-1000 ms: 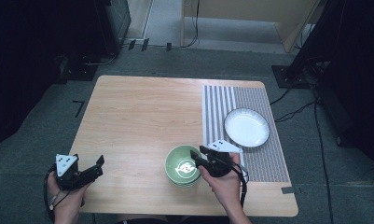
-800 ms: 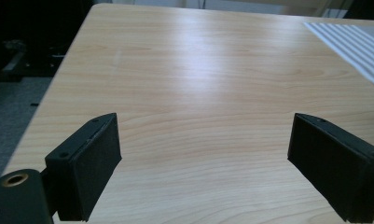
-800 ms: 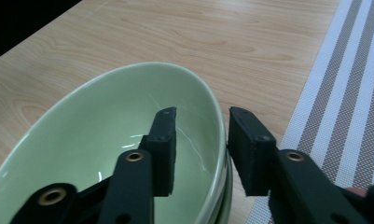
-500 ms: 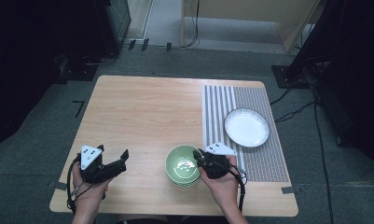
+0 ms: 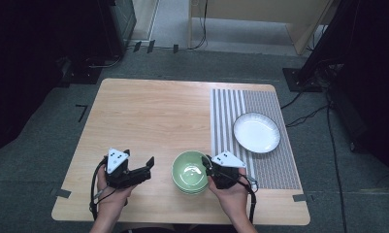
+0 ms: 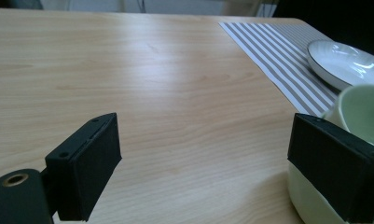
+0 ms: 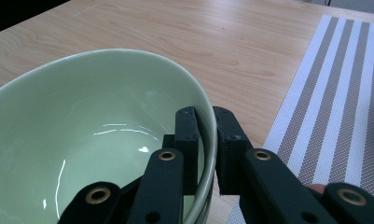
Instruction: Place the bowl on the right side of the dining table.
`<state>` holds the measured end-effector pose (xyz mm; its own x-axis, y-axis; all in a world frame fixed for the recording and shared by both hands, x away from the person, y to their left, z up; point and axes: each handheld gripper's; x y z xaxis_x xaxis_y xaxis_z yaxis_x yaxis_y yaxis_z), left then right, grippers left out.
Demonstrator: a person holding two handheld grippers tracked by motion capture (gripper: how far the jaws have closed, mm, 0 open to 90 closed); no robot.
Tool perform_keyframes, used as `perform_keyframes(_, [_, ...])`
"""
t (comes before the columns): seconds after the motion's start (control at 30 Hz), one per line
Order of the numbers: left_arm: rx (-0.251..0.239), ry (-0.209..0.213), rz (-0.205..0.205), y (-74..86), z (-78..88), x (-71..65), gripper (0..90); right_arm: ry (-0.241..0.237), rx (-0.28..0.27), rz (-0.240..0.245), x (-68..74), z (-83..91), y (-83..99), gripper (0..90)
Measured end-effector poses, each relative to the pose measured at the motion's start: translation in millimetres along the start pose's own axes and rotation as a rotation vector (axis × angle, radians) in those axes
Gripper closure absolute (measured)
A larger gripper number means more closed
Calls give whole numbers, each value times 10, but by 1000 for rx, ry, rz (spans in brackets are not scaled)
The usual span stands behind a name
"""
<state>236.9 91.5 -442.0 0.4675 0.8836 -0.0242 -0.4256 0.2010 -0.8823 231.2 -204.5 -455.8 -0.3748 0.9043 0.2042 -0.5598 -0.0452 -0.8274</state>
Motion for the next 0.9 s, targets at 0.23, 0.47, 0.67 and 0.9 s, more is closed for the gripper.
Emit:
perform_keyframes(0.23, [-38,72,-10,9,-55,-114,89,-9,-44,1,4,15,12,840])
perform_keyframes(0.47, [-16,96,-19,12,-112,-176,89,-19,-61,7,19,34,-21,842])
perform_keyframes(0.67, [15,119,-27,16,-160,-267,142,2,-95,47,60,58,-14,842])
perform_keyframes(0.9, [33,156,-50,11,-217,-369,155,12,-119,78,79,69,0,843])
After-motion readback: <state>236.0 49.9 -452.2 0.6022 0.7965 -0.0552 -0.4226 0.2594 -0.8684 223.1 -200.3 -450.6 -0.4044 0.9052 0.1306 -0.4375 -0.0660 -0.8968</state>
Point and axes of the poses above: each handheld gripper's, and its own axes: z roughly backward along the jaws, y roughly out of its underside, x roughly to its left, and after that the axes turned 9 degrees about -z, right-handed
